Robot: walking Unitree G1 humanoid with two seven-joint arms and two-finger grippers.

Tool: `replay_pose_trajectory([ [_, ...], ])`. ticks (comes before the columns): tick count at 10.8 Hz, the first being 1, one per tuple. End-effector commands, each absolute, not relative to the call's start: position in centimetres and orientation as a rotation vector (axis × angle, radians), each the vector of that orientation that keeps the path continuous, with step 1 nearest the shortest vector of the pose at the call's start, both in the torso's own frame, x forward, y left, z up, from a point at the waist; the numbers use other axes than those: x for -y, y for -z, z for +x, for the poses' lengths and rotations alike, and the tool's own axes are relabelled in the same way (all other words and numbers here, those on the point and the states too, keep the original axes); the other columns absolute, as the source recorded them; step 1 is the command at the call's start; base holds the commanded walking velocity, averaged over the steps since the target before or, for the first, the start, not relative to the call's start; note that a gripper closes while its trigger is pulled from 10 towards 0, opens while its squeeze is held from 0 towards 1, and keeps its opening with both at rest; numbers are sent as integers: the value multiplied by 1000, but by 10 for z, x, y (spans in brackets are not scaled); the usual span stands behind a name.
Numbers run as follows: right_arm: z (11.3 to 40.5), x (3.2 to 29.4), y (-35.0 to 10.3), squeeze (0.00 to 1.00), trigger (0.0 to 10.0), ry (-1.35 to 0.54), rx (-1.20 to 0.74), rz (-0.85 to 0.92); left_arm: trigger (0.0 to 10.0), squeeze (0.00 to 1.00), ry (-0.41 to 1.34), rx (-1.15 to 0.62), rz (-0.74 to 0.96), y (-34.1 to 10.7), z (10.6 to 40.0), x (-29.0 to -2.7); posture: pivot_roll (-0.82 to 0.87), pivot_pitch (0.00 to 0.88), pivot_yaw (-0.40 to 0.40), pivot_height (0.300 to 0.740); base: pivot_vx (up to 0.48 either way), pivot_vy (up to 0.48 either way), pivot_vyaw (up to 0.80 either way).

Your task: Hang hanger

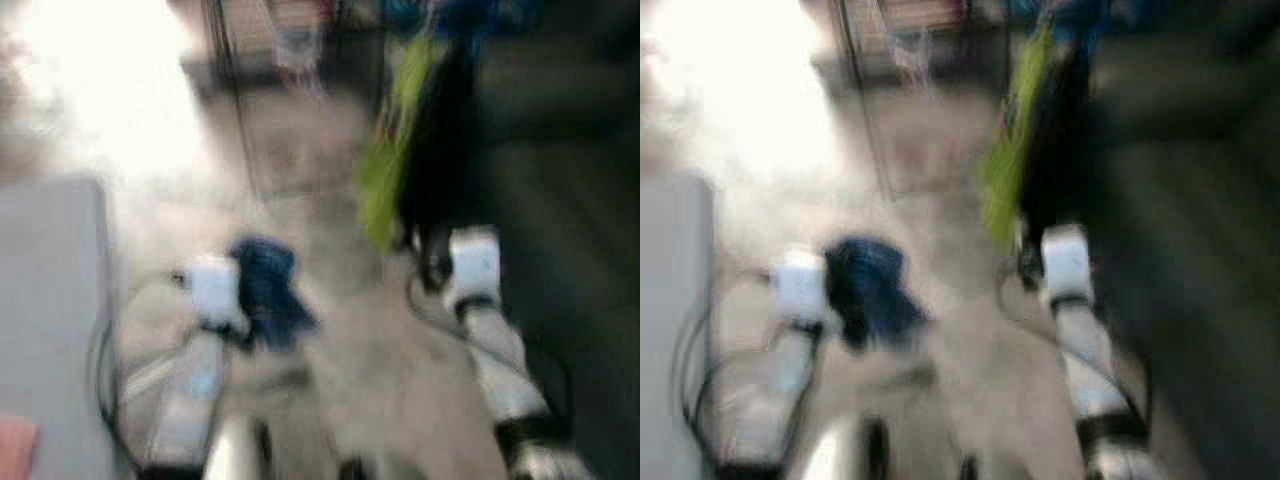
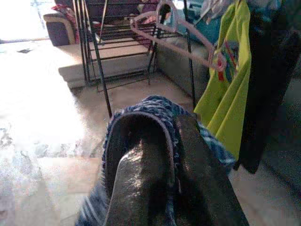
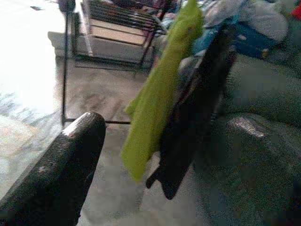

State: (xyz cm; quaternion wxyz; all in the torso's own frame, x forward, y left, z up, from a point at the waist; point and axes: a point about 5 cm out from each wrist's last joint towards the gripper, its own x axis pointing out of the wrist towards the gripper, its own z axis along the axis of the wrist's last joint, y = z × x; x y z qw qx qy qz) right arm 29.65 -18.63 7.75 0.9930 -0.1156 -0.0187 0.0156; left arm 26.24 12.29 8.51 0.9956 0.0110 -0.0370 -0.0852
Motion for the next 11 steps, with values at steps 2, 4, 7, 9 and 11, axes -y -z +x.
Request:
replay_pose_trajectory([
  [2,301,185,-86,0,10000,-36,69,-237,10000,0,150,94,36,-91,266,-126,17,175,-58,740,416,0,0],
  [4,300,184,-85,0,10000,-39,67,-236,10000,0,119,91,44,-91,266,-127,18,176,-59,740,0,0,0],
  [7,301,180,-88,0,10000,-70,83,-258,10000,0,85,102,69,-93,269,-134,26,186,-56,740,0,0,223],
  [9,303,177,-92,0,10000,-82,97,-245,10000,0,61,120,75,-99,272,-138,36,208,-51,740,287,0,772],
  [11,302,177,-94,0,10000,-78,107,-239,10000,0,38,127,78,-102,271,-140,35,217,-41,740,319,0,753],
])
